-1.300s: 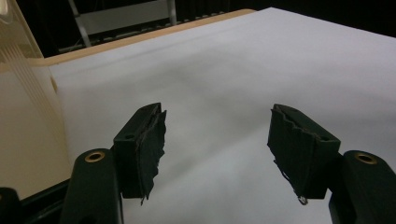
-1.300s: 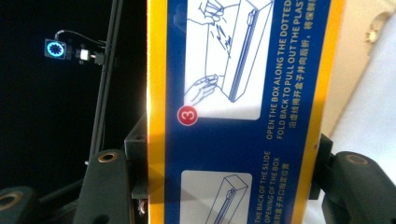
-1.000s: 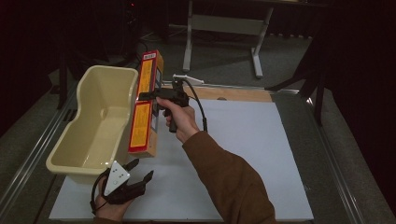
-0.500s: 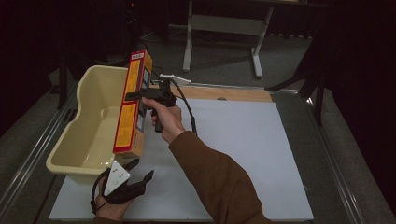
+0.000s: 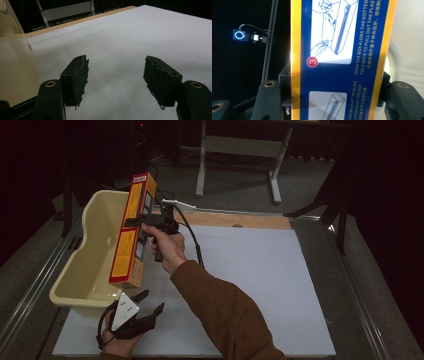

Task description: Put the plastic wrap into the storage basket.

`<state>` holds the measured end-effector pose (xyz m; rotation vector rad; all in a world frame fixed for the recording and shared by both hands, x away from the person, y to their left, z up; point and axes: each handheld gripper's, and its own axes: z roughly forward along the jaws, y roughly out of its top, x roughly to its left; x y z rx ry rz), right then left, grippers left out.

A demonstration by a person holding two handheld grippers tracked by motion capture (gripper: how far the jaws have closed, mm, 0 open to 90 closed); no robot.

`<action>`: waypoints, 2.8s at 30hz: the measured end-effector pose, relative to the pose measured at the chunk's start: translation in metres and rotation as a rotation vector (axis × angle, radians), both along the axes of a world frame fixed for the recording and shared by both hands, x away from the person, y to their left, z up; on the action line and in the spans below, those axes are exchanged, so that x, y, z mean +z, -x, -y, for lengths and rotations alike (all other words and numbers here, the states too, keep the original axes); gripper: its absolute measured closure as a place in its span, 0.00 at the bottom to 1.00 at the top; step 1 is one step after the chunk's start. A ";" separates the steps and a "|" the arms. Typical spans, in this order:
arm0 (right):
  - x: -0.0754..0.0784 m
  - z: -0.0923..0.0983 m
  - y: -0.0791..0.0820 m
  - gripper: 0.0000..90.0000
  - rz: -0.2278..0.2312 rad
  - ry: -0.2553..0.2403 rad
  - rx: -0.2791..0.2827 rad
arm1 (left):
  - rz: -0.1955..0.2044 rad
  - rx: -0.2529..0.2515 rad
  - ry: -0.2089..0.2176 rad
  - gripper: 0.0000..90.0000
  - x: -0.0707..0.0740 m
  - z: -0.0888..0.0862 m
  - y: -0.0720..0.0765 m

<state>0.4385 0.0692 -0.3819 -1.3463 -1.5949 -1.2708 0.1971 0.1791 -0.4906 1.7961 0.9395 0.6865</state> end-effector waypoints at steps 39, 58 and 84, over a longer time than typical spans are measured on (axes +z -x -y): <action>-0.036 -0.062 0.022 0.44 -0.037 0.118 -0.069 | -0.003 -0.012 0.019 0.40 0.000 -0.002 0.001; -0.032 -0.072 0.023 0.41 -0.072 0.276 -0.080 | -0.009 -0.014 0.019 0.40 0.000 -0.001 0.000; -0.019 -0.073 0.025 0.30 -0.042 0.349 -0.022 | -0.016 -0.010 0.019 0.38 0.000 -0.001 0.000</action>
